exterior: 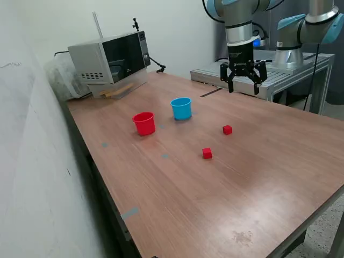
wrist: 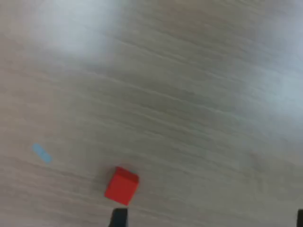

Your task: Place red objects in the red bin, and blue objects in the blue bin.

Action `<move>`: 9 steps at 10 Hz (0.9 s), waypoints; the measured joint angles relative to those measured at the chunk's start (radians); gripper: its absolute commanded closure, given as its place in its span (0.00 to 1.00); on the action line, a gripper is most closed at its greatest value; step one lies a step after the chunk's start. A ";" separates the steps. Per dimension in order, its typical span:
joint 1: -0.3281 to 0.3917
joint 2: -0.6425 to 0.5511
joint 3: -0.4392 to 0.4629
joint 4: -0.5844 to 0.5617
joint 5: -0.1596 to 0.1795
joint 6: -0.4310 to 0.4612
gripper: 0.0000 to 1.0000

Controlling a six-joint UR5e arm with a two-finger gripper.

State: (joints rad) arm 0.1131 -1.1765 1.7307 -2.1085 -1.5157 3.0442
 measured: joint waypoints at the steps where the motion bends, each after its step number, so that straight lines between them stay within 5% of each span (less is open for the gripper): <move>1: 0.017 -0.022 0.024 -0.034 -0.001 0.136 0.00; 5: 0.026 -0.016 0.057 -0.094 -0.054 0.505 0.00; 9: 0.013 0.135 -0.033 -0.104 -0.098 0.608 0.00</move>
State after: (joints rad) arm 0.1256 -1.0417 1.6978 -2.2126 -1.6134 3.6521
